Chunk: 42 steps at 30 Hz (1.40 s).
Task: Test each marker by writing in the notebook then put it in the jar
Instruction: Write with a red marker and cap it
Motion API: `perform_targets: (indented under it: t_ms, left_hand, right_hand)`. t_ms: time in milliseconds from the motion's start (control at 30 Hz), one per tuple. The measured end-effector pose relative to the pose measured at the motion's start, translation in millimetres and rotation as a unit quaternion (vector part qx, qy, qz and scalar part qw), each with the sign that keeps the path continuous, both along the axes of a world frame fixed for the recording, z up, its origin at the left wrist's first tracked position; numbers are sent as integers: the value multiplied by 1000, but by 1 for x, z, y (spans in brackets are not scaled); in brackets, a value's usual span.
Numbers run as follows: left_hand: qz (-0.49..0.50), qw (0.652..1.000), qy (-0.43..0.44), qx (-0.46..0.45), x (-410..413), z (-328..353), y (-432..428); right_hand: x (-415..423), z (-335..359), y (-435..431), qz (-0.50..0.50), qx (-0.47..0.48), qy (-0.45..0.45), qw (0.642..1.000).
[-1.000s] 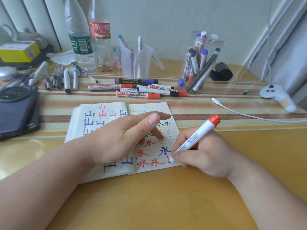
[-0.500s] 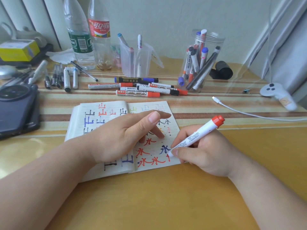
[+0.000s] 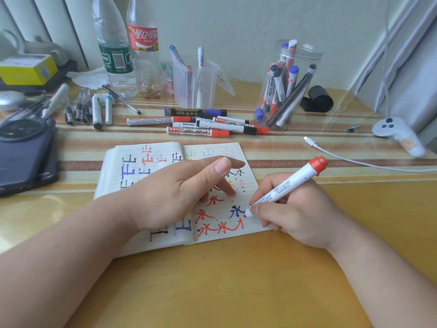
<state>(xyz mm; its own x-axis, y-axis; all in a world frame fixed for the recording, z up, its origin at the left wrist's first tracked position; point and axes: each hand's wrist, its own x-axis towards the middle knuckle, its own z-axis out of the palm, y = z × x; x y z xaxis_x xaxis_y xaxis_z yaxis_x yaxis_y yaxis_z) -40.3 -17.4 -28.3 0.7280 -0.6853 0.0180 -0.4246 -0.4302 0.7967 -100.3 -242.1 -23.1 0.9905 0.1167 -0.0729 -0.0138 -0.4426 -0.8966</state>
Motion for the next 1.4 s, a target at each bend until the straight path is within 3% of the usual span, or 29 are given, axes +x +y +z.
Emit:
perform_targets:
  t_ms: [500, 700, 900, 1033, 1133, 1233, 1400]
  left_hand:
    - [-2, 1000, -7, 8, 0, 1, 0]
    - [-3, 1000, -7, 12, 1, 0, 0]
    - [7, 999, -40, -8, 2, -2, 0]
    - [65, 992, -93, -49, 5, -3, -1]
    - [95, 985, -122, -76, 8, -5, -2]
    - [117, 980, -148, -64, 9, -8, -4]
    - [109, 982, -131, -80, 9, -7, -6]
  right_hand:
    - [1, -1, 0, 37, -33, 5, 999]
    - [11, -3, 0, 37, -93, 0, 995]
    - [15, -14, -12, -3, 168, -2, 986]
    - [16, -22, -9, -8, 113, -142, 983]
    - [17, -22, -5, 4, 215, -89, 973]
    - [24, -18, -10, -46, 340, 0, 939]
    - [30, 0, -9, -108, 526, -8, 844]
